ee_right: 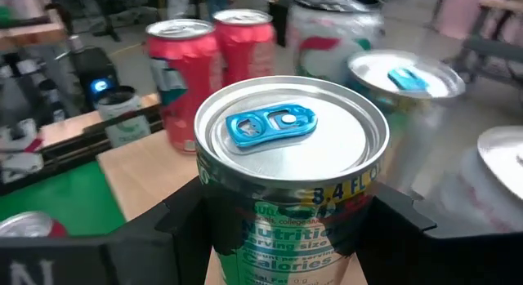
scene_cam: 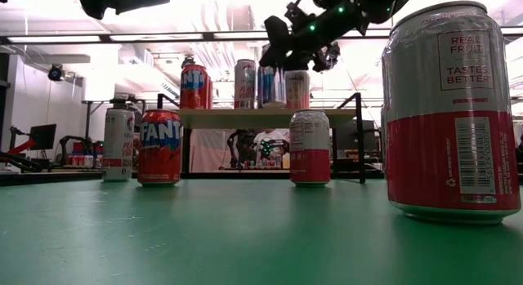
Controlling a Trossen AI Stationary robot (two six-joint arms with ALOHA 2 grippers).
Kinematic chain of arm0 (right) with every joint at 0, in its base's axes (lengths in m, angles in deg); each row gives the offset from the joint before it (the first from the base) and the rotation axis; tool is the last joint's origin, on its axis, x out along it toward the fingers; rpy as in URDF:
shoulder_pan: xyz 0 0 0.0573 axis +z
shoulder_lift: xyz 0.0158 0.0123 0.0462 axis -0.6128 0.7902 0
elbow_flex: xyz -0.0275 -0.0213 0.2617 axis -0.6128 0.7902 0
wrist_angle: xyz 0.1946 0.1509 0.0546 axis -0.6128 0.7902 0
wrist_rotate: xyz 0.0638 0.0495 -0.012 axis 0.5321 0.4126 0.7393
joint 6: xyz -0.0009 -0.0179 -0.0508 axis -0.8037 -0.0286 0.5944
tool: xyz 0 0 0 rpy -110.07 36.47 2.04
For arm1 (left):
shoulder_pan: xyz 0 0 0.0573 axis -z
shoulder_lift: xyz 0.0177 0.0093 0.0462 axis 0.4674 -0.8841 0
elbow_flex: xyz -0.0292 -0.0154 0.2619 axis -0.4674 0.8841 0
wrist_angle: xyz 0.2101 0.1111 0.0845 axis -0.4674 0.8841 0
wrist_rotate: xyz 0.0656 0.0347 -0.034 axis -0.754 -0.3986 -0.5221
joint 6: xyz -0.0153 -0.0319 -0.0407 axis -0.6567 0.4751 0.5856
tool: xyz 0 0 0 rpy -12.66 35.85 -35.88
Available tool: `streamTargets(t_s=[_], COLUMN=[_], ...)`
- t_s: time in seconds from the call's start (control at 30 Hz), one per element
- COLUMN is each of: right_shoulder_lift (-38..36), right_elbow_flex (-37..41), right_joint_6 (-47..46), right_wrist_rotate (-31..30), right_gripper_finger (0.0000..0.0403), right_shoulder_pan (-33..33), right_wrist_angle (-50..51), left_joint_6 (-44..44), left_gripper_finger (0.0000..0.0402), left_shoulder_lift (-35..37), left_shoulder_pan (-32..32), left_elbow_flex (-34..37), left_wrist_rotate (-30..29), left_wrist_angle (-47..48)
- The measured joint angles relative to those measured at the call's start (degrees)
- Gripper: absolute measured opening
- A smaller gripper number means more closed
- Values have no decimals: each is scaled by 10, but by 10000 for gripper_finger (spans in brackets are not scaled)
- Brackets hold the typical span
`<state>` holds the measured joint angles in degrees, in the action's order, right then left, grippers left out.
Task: Place canned beverage on shelf
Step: Put the right blue soda can on the shelf aligned with other blue soda cans
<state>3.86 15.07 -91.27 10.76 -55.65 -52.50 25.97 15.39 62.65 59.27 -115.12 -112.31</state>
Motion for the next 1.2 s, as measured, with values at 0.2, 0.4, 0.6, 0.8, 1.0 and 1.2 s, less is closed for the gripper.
streamTargets(t_s=[0.2, 0.4, 0.6, 0.8, 1.0, 1.2], right_shoulder_lift=[13, 49, 55, 55, 55, 56], right_elbow_flex=[0, 0, 0, 0, 0, 0], right_joint_6=[-20, -3, 0, 3, -2, -8], right_wrist_rotate=[10, 9, 12, 11, 7, 7], right_gripper_finger=[215, 215, 215, 231, 236, 254], right_shoulder_pan=[2, 14, 16, 16, 16, 16], right_wrist_angle=[-11, -74, -78, -77, -75, -73], left_joint_6=[-1, 3, 13, 13, 13, 13], left_gripper_finger=[314, 314, 314, 314, 314, 314], left_shoulder_lift=[0, 0, 0, 0, 0, 0], left_shoulder_pan=[0, 0, 0, 0, 0, 0], left_elbow_flex=[0, 0, 0, 0, 0, 0], left_wrist_rotate=[0, 0, 0, 0, 0, 0], left_wrist_angle=[0, 0, 0, 0, 0, 0])
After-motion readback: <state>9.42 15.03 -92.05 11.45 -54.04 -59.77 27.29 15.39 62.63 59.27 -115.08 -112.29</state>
